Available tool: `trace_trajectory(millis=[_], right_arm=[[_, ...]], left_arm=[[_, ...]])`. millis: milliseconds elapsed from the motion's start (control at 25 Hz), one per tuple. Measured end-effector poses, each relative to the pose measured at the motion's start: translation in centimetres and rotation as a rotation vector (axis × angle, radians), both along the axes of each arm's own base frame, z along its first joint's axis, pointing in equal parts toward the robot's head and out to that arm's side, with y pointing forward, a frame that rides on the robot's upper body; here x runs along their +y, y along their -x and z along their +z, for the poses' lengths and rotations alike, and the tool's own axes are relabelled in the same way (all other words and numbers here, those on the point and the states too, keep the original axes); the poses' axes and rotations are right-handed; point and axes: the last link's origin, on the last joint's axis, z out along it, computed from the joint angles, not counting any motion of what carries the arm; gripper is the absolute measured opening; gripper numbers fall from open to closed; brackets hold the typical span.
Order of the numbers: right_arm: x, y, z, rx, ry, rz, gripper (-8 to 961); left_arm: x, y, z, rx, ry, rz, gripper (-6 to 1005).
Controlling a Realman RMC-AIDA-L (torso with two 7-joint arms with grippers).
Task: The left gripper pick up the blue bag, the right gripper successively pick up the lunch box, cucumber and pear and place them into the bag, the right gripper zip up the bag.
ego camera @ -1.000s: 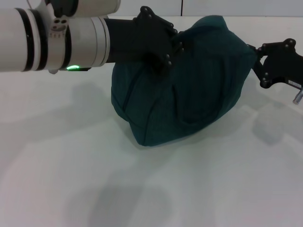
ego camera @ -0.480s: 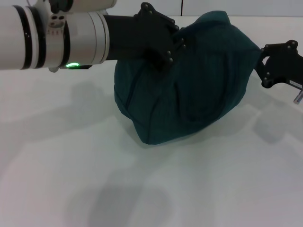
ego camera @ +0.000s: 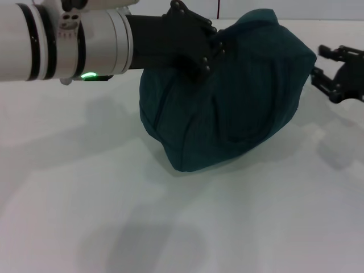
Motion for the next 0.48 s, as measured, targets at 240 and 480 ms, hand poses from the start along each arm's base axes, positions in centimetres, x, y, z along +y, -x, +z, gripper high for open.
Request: trace_trajectory(millis=[240,480], right_arm=[[-0.8,-1.7,2.9,0.114,-0.086,-0.037,416],[-1.5,-2.5,4.6,0.189,-0.13,-0.051,623]], left_arm=[[0.0,-0.1,-0.1,-0.019,0.005,0.025,53],[0.6,0.1,-0.6,-0.061,0.002,0.087,54]])
